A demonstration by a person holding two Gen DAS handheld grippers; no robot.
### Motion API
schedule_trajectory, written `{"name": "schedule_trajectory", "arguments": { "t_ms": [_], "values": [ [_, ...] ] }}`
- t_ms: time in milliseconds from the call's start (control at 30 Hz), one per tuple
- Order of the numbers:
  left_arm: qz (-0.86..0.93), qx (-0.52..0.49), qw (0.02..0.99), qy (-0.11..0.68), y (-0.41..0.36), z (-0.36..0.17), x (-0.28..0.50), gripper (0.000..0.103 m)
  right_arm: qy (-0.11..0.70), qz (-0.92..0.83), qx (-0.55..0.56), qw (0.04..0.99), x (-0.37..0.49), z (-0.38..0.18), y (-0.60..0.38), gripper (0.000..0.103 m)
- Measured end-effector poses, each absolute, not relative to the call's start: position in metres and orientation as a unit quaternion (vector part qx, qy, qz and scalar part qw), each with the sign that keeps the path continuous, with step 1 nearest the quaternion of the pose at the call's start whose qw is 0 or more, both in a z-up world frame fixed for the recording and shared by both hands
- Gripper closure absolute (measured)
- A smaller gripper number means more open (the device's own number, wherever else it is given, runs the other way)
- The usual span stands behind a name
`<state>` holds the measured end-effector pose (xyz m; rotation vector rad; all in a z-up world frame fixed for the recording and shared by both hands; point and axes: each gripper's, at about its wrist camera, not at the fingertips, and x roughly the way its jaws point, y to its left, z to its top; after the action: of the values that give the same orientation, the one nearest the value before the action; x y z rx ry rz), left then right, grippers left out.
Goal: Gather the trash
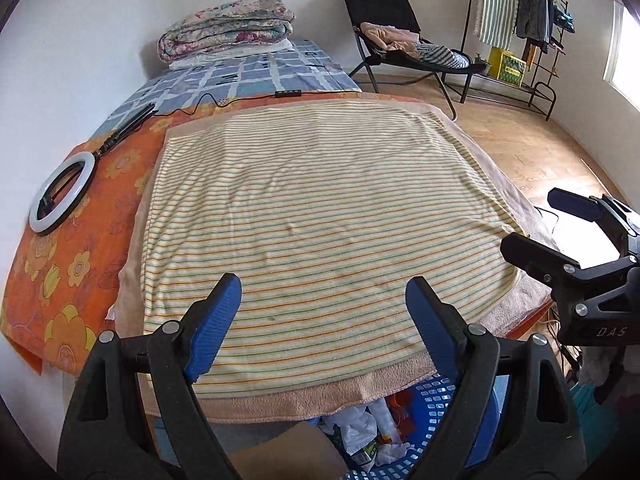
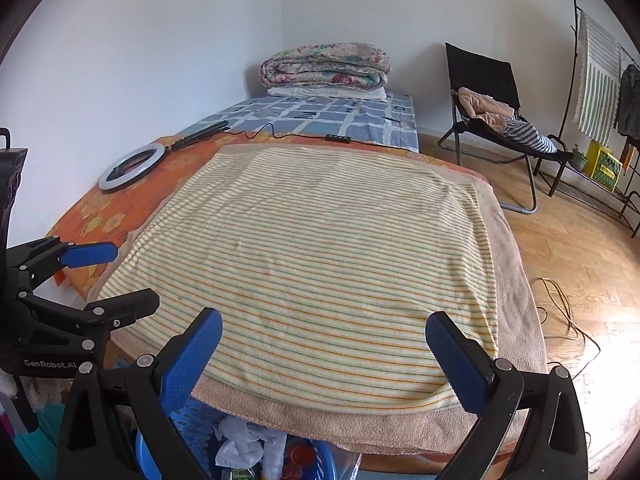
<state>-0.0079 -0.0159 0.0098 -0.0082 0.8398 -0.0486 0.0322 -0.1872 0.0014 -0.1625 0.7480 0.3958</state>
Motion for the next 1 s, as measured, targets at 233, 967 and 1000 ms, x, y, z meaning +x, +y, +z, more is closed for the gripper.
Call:
{"name": "schedule_trajectory", "arguments": {
  "t_ms": [233, 967, 1000],
  "values": [
    [-0.025, -0.020, 0.916, 0.401, -0.013, 0.008, 0.000, 0.005, 0.355, 0.185, -0.065, 0.914, 0.050, -0.002, -0.191, 0.000],
    [-0.016, -0.022, 0.912, 0.410, -0.016, 0.002, 0.006, 0.001, 0.364, 0.173, -0.036, 0.915, 0.064, -0.009, -0.198, 0.000],
    [-0.015, -0.021, 0.912, 0.410, -0.016, 0.002, 0.006, 0.001, 0.364, 0.173, -0.035, 0.915, 0.064, -0.009, -0.198, 0.000]
  ]
}}
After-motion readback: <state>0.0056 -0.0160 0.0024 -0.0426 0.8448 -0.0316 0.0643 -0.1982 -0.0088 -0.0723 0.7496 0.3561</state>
